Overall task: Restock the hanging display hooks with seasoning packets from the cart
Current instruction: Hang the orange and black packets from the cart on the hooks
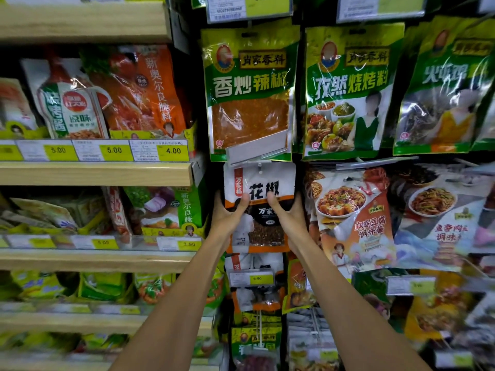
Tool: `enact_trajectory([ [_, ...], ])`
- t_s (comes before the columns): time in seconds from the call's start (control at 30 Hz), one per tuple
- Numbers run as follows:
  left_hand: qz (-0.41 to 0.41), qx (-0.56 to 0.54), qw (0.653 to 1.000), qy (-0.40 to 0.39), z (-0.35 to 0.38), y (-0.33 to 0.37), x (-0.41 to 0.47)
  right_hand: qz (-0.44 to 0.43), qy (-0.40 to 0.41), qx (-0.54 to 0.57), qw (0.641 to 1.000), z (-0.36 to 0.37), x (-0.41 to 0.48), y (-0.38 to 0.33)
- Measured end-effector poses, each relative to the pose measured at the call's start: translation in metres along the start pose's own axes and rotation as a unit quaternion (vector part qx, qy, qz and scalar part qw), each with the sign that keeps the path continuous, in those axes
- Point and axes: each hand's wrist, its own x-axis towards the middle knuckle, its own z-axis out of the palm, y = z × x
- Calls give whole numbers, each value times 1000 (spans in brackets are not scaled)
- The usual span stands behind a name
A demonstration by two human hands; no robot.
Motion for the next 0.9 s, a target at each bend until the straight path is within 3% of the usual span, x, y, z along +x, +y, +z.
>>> enact_trajectory([
  [0.43, 8, 3, 1000, -3, -4, 3, -17, -32, 26, -33, 999, -3, -23, -6],
  [0.57, 0, 45, 999, 29, -1, 6, -18, -39, 49, -61, 996, -2, -29, -12],
  [0.7, 83, 112, 984, 112, -2, 4, -50, -70, 81, -134, 985, -2, -54, -11],
  [0.8, 210, 217, 936, 179, -4, 1, -74, -88, 110, -157, 978, -7, -80, -13],
  [0.9, 319, 248, 898, 176, 3, 3, -88, -116, 135, -147, 973, -26, -99, -18],
])
